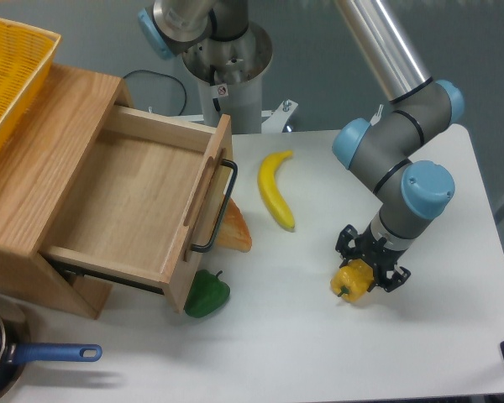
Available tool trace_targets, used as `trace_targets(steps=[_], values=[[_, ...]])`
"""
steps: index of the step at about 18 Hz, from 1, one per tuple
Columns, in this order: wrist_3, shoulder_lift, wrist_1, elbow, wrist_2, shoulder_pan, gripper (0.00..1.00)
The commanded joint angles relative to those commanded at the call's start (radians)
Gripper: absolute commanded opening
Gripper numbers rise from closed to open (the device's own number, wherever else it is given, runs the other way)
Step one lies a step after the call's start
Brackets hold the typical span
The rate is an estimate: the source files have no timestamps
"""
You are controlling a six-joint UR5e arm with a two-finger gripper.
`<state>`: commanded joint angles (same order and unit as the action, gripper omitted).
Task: Pick up the yellow pepper
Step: 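Lower the gripper around the yellow pepper and close on it, then lift the gripped yellow pepper up off the table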
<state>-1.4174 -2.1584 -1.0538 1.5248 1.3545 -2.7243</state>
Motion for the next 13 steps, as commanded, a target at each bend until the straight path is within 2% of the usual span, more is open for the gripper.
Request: trace_targets(steps=[7, 13], values=[[0.017, 0.066, -0.009, 0.005, 0.035, 0.0, 0.29], [0.034, 0.109, -0.017, -0.009, 0.188, 0.021, 0.29]])
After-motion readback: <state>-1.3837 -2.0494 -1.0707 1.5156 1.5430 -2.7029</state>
